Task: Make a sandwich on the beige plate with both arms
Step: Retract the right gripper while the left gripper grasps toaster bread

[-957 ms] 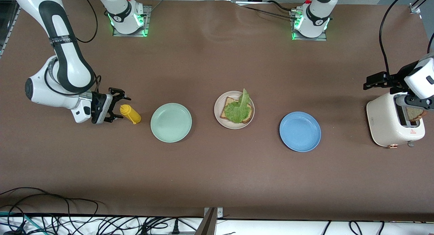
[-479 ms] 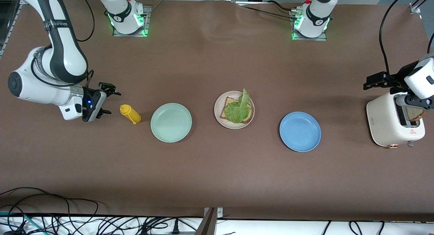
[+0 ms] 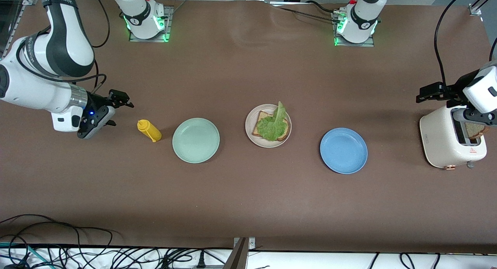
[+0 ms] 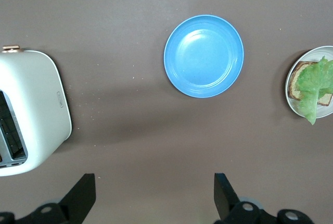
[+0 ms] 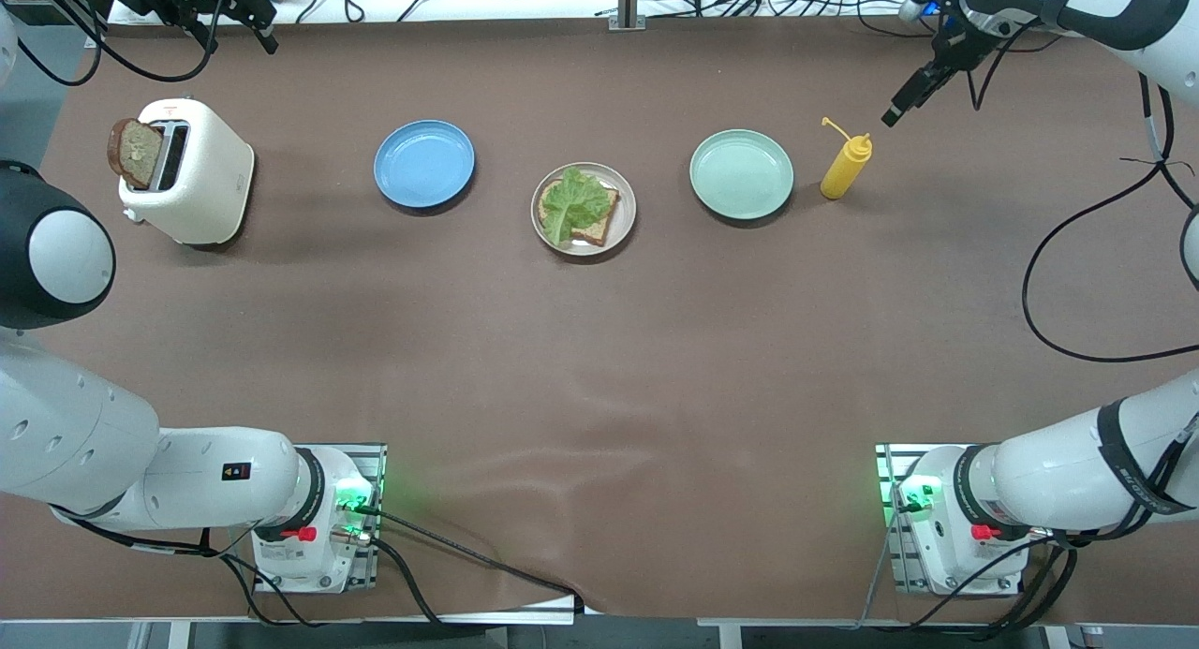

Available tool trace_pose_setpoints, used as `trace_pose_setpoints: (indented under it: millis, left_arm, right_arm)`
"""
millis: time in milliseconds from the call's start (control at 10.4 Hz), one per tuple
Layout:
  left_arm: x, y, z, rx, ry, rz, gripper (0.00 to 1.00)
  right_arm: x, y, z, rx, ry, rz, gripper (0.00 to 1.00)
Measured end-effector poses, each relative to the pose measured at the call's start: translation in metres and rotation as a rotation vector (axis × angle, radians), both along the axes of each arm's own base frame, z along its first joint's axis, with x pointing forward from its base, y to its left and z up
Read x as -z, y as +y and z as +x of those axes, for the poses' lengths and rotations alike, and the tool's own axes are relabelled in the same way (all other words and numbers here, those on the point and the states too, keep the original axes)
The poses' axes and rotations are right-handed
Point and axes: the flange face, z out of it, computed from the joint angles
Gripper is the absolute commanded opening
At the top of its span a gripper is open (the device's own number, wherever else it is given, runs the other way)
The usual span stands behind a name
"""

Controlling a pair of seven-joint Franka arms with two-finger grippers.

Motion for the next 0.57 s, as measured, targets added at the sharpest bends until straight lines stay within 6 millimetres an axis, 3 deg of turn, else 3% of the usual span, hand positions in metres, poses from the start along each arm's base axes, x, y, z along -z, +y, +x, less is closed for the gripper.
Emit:
trace_pose_setpoints:
  millis: [383,574]
  left_arm:
    - [0.0,0.002,0.0,0.005,0.0,0.02,1.0]
    - [0.0,0.025,-0.001,0.007,0.002,0.084,1.0]
  right_arm:
    - [-0.06,0.059,-0.023,0.292,-0.009,-0.179,1.0]
    - [-0.075,0.049,-0.027,0.371,0.012,-0.197,1.0]
